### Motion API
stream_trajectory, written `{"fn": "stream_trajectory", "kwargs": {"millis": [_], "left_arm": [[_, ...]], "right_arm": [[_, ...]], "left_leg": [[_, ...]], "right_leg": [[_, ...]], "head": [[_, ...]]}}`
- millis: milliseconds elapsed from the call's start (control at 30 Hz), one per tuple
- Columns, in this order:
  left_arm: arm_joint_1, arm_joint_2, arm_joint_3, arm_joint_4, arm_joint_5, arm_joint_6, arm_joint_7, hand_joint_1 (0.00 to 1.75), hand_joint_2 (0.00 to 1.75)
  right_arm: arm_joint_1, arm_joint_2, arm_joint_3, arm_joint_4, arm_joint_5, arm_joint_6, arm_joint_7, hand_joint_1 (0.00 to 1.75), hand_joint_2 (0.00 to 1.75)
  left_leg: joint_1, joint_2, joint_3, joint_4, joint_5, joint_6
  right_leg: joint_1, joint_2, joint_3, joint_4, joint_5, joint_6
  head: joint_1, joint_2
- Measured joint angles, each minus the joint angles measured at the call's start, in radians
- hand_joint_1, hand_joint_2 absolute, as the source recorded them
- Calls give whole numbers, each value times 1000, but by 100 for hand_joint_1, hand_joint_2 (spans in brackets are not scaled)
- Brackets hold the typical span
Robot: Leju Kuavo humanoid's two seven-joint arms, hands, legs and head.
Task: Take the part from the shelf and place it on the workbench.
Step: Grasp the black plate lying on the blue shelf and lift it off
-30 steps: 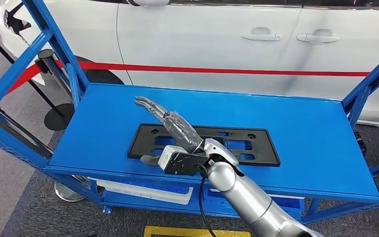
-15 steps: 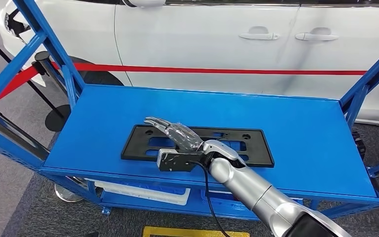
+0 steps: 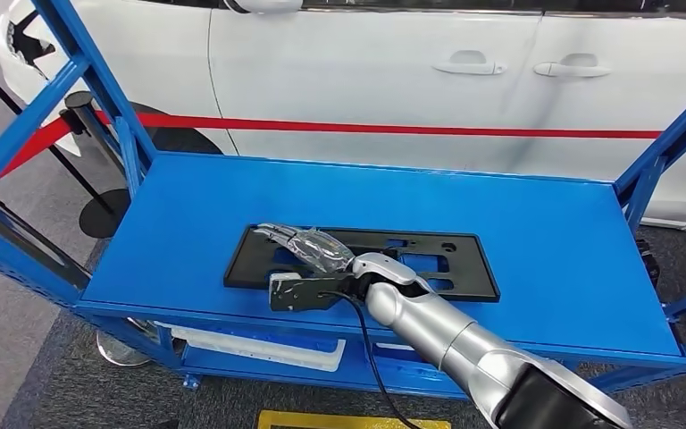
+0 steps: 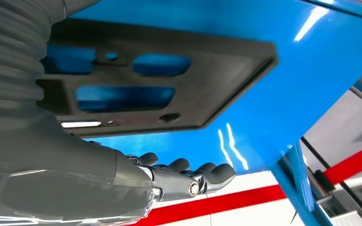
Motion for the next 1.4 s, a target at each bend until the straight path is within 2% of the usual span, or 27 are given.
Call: {"fn": "stream_trajectory", "kwargs": {"millis": [67,133,167,200,233,333,367,400,467,533,567,633,667,700,733,767,800,867,933,1033,1100,1167,1200,1233,1267,1333,1400], "left_arm": [[-1,-1,0,0,-1,3,-1,0,0],[-1,-1,-1,0,-4,8,-2,0,0],[-1,-1,-2,0,-5,10,-2,0,0],[-1,-1,-2,0,-6,14,-2,0,0],[0,-1,-3,0,-8,16,-2,0,0],[-2,-1,-4,0,-12,18,-2,0,0],[-2,-1,-4,1,-12,18,-2,0,0],[-3,-1,-4,1,-12,18,-3,0,0],[-3,0,-4,0,-12,18,-5,0,0],[-3,1,-4,0,-12,18,-7,0,0],[-3,2,-4,0,-12,18,-7,0,0],[-3,3,-4,0,-11,18,-8,0,0],[-2,3,-4,0,-9,18,-8,0,0],[-1,3,-4,1,-6,18,-8,0,0],[0,3,-4,1,-3,18,-9,0,0],[0,4,-4,1,0,18,-10,0,0],[1,5,-4,1,2,18,-11,0,0],[0,8,-4,1,5,19,-14,0,0],[0,10,-4,1,6,19,-16,0,0],[1,10,-4,1,8,19,-20,0,0],[0,10,-4,1,9,19,-22,0,0],[1,11,-4,1,9,19,-23,0,0],[2,11,-4,1,9,19,-23,0,0],[2,11,-4,1,9,19,-23,0,0],[3,11,-4,1,9,19,-23,0,0],[3,10,-4,1,9,19,-23,0,0],[3,11,-4,1,10,19,-24,0,0]], "right_arm": [[-8,1,4,17,-7,-2,-3,0,175],[-14,1,9,32,-13,-4,-6,0,175],[-14,1,12,40,-17,-5,-6,0,175],[-13,1,14,46,-19,-6,-7,0,175],[-13,0,16,51,-21,-9,-7,0,175],[-20,1,19,61,-23,-22,-7,0,175],[-24,1,20,64,-23,-28,-7,0,175],[-27,1,21,67,-23,-34,-6,0,175],[-32,2,24,74,-23,-46,-1,0,175],[-38,4,27,82,-21,-59,4,0,175],[-42,6,28,88,-19,-66,6,0,175],[-46,8,28,102,-12,-82,10,0,175],[-46,9,29,111,-7,-90,11,0,175],[-45,9,29,119,0,-101,11,0,175],[-45,9,29,126,10,-115,12,0,175],[-46,9,29,132,21,-134,13,0,175],[-47,10,29,137,33,-153,14,0,175],[-50,12,29,144,60,-193,22,0,175],[-52,14,29,150,94,-233,36,0,175],[-54,14,29,161,158,-297,66,0,175],[-58,12,32,171,211,-346,91,0,175],[-58,9,39,185,265,-391,114,0,175],[-58,6,45,193,288,-410,122,0,175],[-57,4,49,200,306,-423,128,0,175],[-58,2,53,205,319,-434,133,0,175],[-61,1,57,214,340,-445,137,0,175],[-63,2,59,222,357,-451,138,0,175]], "left_leg": [[6,2,-2,-12,9,12],[5,3,-8,-13,15,18],[5,4,-11,-13,17,18],[5,4,-14,-13,19,17],[5,4,-16,-12,21,16],[4,3,-19,-6,24,8],[3,2,-20,-4,24,2],[2,2,-21,-2,26,-4],[2,1,-23,-2,29,-17],[3,2,-35,20,10,-29],[5,2,-51,59,-17,-33],[6,2,-105,190,-88,-41],[7,2,-129,252,-112,-43],[7,2,-142,288,-118,-45],[7,2,-136,283,-103,-44],[7,2,-111,237,-72,-41],[6,2,-74,166,-39,-37],[1,2,-8,44,-4,-26],[-5,1,10,8,-8,-18],[2,3,12,-10,-1,-2],[6,4,14,-18,4,6],[6,4,13,-18,4,8],[6,4,13,-17,4,8],[7,3,13,-16,3,8],[7,3,13,-14,2,6],[7,2,13,-7,-3,0],[4,1,7,2,-8,-10]], "right_leg": [[-2,0,-26,62,-49,12],[-6,0,-78,188,-121,21],[-9,0,-99,244,-142,24],[-11,-1,-104,267,-144,27],[-14,-1,-90,254,-128,28],[-17,-4,29,58,-51,26],[-15,-4,55,12,-41,22],[-12,-3,65,-9,-41,17],[-11,-2,62,-14,-38,4],[-14,-2,60,-22,-31,-11],[-16,-3,59,-25,-27,-18],[-14,-5,54,-25,-24,-24],[-12,-6,53,-24,-23,-25],[-10,-6,52,-22,-23,-25],[-9,-6,51,-21,-24,-25],[-8,-6,51,-19,-24,-25],[-8,-5,51,-17,-26,-24],[-5,-3,49,-15,-28,-19],[-4,-2,46,-15,-27,-11],[-4,-2,40,-2,-39,6],[-7,-2,-1,85,-89,15],[-10,-3,-71,221,-145,22],[-12,-3,-94,263,-152,25],[-14,-3,-102,270,-140,27],[-17,-4,-89,236,-110,28],[-19,-4,-30,102,-39,27],[-17,-3,8,10,-7,20]], "head": [[3,0],[6,0],[6,0],[6,0],[6,0],[6,0],[6,0],[6,0],[6,0],[5,0],[4,0],[2,0],[2,0],[2,0],[2,0],[2,0],[3,0],[3,0],[3,0],[4,0],[5,0],[5,0],[5,0],[5,0],[5,0],[5,0],[4,0]]}}
